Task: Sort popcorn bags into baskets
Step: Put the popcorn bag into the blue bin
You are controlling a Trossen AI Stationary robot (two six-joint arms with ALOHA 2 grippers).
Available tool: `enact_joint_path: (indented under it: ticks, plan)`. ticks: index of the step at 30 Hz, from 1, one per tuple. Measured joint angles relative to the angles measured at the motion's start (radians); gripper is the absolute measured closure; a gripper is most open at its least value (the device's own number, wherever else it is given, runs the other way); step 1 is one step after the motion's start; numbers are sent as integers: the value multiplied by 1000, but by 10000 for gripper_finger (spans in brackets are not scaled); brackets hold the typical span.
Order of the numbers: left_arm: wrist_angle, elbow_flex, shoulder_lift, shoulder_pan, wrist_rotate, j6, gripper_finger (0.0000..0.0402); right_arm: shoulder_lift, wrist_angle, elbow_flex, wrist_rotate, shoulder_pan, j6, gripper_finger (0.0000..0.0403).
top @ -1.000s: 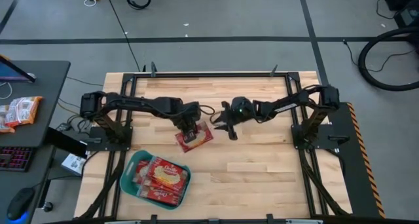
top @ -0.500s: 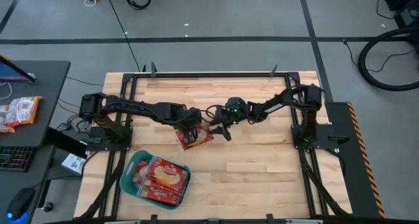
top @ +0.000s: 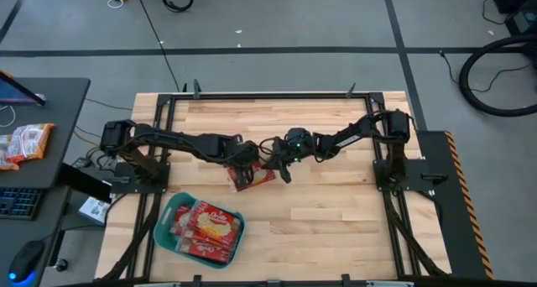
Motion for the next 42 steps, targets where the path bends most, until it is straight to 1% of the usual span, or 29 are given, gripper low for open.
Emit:
enact_joint_path:
  ticks: [1, 3, 6, 9, 12, 16, 19, 21, 24, 27, 34, 39, 42]
  plan:
    - [-1, 0, -3, 0, 9, 0, 375, 0, -2, 0, 0, 0, -4, 379]
    - [-3, 11, -6, 0, 29, -4, 364, -1, 0, 0, -6, 1, -15, 380]
    - [-3, 33, -19, 1, 49, -31, 337, -2, 1, 0, -7, 4, -37, 371]
    - [3, 49, -21, 4, 94, -60, 300, -5, 2, 1, -3, 18, -110, 367]
    - [23, 52, -21, 7, 159, -73, 258, -10, 3, 1, 41, 39, -176, 376]
    - [15, 52, -21, 21, 171, -111, 205, -26, -3, 1, 79, 65, -238, 379]
    - [-10, 52, -21, 26, 183, -120, 180, -53, -13, 1, 119, 87, -265, 373]
    - [-24, 52, -21, 26, 200, -117, 175, -73, -26, 1, 134, 96, -285, 372]
    - [-34, 52, -21, 26, 245, -115, 183, -100, -33, 0, 147, 106, -292, 373]
    - [-42, 52, -22, 21, 284, -108, 208, -122, -39, 0, 177, 111, -283, 371]
    - [-132, 53, -22, 10, 309, -90, 297, -170, -71, 0, 195, 110, -263, 359]
    - [-141, 53, -22, 9, 309, -89, 362, -175, -81, 0, 195, 115, -262, 353]
    - [-146, 53, -22, 9, 311, -89, 365, -180, -110, 0, 195, 118, -272, 340]
